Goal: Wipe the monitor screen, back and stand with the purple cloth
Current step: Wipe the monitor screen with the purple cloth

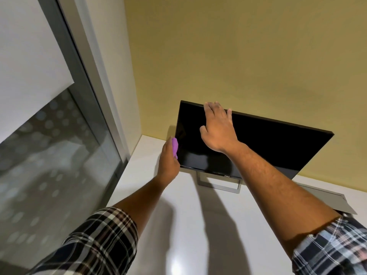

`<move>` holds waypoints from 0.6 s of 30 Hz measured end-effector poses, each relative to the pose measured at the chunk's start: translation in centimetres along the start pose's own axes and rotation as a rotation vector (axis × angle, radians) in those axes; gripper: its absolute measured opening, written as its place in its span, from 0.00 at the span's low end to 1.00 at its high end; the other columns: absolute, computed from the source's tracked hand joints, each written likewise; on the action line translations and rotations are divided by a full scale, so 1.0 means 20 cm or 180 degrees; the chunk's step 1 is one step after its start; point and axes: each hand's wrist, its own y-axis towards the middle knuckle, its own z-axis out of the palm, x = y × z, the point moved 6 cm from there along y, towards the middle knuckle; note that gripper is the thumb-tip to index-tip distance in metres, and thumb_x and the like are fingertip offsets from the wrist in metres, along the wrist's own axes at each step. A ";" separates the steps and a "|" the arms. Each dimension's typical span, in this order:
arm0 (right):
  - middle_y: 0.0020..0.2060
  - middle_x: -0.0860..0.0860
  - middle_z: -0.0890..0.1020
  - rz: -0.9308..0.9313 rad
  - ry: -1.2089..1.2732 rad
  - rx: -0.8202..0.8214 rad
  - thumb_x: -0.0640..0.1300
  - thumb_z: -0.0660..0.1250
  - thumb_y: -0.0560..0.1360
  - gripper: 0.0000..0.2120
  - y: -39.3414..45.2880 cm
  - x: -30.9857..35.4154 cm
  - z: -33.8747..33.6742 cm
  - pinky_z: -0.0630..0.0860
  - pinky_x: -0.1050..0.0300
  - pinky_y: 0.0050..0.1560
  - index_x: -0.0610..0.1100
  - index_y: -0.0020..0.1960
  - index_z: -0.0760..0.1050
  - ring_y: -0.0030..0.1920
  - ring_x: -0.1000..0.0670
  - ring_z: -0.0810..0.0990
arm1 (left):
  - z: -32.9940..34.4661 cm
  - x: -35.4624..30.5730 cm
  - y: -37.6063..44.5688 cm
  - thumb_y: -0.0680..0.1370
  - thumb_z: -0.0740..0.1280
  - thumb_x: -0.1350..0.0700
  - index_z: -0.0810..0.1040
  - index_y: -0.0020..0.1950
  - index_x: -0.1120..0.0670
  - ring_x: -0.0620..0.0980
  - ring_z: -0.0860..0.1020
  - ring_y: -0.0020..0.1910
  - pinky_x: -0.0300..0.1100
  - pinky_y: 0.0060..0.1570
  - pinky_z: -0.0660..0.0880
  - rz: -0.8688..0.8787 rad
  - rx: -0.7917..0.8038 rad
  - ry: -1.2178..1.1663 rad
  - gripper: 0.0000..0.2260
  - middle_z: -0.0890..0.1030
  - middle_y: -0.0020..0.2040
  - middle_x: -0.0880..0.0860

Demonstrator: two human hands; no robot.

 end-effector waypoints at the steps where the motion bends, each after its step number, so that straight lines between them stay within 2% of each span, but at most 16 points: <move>1: 0.83 0.44 0.55 -0.0005 -0.0008 -0.0001 0.44 0.61 0.81 0.36 0.00 0.00 0.00 0.40 0.37 0.81 0.40 0.84 0.51 0.84 0.44 0.46 | 0.01 0.07 -0.02 0.79 0.62 0.70 0.59 0.81 0.51 0.53 0.75 0.68 0.50 0.68 0.74 -0.0028 0.0074 0.0150 0.33 0.71 0.73 0.52; 3: 0.83 0.44 0.55 -0.0015 -0.0041 -0.0005 0.44 0.61 0.80 0.36 0.00 0.00 0.01 0.39 0.37 0.81 0.40 0.84 0.51 0.84 0.44 0.46 | 0.04 0.21 -0.07 0.79 0.62 0.69 0.64 0.78 0.55 0.55 0.73 0.70 0.52 0.69 0.72 -0.0207 0.0458 0.0468 0.28 0.71 0.74 0.54; 5: 0.84 0.44 0.55 -0.0035 -0.0090 -0.0008 0.44 0.62 0.80 0.37 0.00 0.00 0.02 0.39 0.37 0.81 0.40 0.85 0.50 0.85 0.43 0.46 | 0.06 0.29 -0.15 0.81 0.61 0.64 0.69 0.74 0.57 0.59 0.72 0.71 0.51 0.70 0.70 -0.0472 0.1145 0.1007 0.20 0.72 0.73 0.59; 7: 0.84 0.45 0.54 -0.0059 -0.0131 0.0024 0.44 0.62 0.81 0.37 0.01 -0.01 0.02 0.39 0.37 0.81 0.40 0.85 0.49 0.85 0.43 0.45 | 0.08 0.34 -0.23 0.82 0.61 0.61 0.69 0.75 0.58 0.59 0.70 0.72 0.48 0.72 0.66 -0.0699 0.1696 0.1438 0.20 0.70 0.74 0.58; 8: 0.84 0.45 0.54 -0.0074 -0.0153 0.0053 0.44 0.62 0.81 0.37 0.00 -0.01 0.02 0.39 0.37 0.81 0.40 0.85 0.49 0.85 0.43 0.45 | 0.08 0.33 -0.25 0.80 0.62 0.65 0.72 0.71 0.57 0.60 0.74 0.67 0.49 0.69 0.70 -0.0698 0.1676 0.1454 0.19 0.73 0.71 0.59; 9: 0.84 0.45 0.54 -0.0083 -0.0168 0.0065 0.44 0.62 0.81 0.37 0.00 -0.01 0.02 0.40 0.37 0.82 0.40 0.85 0.49 0.85 0.43 0.45 | 0.07 0.32 -0.26 0.75 0.62 0.68 0.74 0.61 0.55 0.60 0.79 0.57 0.54 0.62 0.77 -0.0700 0.1552 0.1329 0.16 0.78 0.63 0.61; 10: 0.84 0.45 0.53 -0.0085 -0.0178 0.0078 0.44 0.62 0.81 0.38 0.00 -0.01 0.01 0.40 0.37 0.82 0.40 0.85 0.48 0.85 0.43 0.45 | 0.05 0.32 -0.26 0.71 0.60 0.68 0.73 0.50 0.54 0.59 0.80 0.47 0.57 0.53 0.80 -0.0754 0.1396 0.1102 0.13 0.80 0.53 0.63; 11: 0.84 0.45 0.53 -0.0084 -0.0192 0.0101 0.44 0.62 0.81 0.38 0.00 -0.01 0.01 0.40 0.37 0.82 0.40 0.85 0.48 0.85 0.43 0.44 | 0.04 0.31 -0.26 0.70 0.59 0.67 0.71 0.46 0.53 0.59 0.79 0.43 0.58 0.47 0.81 -0.0783 0.1302 0.0919 0.10 0.79 0.46 0.62; 13: 0.84 0.45 0.52 -0.0089 -0.0205 0.0143 0.45 0.63 0.81 0.39 0.00 -0.01 0.01 0.40 0.38 0.83 0.41 0.85 0.47 0.85 0.44 0.44 | 0.01 0.27 -0.30 0.74 0.59 0.61 0.72 0.47 0.53 0.59 0.79 0.40 0.58 0.39 0.81 -0.0703 0.1219 0.0585 0.05 0.77 0.43 0.58; 14: 0.84 0.45 0.51 -0.0094 -0.0207 0.0179 0.45 0.63 0.81 0.39 -0.01 0.00 0.00 0.40 0.38 0.83 0.41 0.85 0.47 0.85 0.44 0.43 | -0.02 0.21 -0.33 0.77 0.60 0.60 0.74 0.51 0.53 0.57 0.80 0.39 0.55 0.34 0.81 -0.0662 0.1164 0.0439 0.06 0.77 0.44 0.58; 15: 0.85 0.46 0.51 -0.0098 -0.0193 0.0218 0.44 0.63 0.81 0.39 -0.01 0.00 -0.01 0.40 0.38 0.83 0.41 0.85 0.47 0.85 0.44 0.43 | -0.03 0.16 -0.36 0.79 0.60 0.62 0.74 0.57 0.53 0.55 0.80 0.39 0.48 0.30 0.80 -0.0586 0.1161 0.0435 0.09 0.78 0.47 0.57; 17: 0.85 0.47 0.49 -0.0050 -0.0031 0.0131 0.43 0.62 0.81 0.39 -0.03 -0.02 -0.04 0.40 0.38 0.82 0.41 0.85 0.46 0.85 0.45 0.43 | -0.05 0.11 -0.39 0.83 0.60 0.63 0.70 0.68 0.53 0.50 0.80 0.44 0.34 0.30 0.77 -0.0443 0.1129 0.0423 0.15 0.78 0.56 0.56; 18: 0.85 0.47 0.50 -0.0001 0.0106 -0.0045 0.42 0.62 0.80 0.39 -0.05 -0.03 -0.05 0.40 0.38 0.82 0.42 0.85 0.47 0.85 0.46 0.43 | -0.06 0.08 -0.41 0.84 0.60 0.62 0.69 0.71 0.51 0.49 0.80 0.47 0.32 0.31 0.77 -0.0440 0.1184 0.0289 0.16 0.77 0.59 0.55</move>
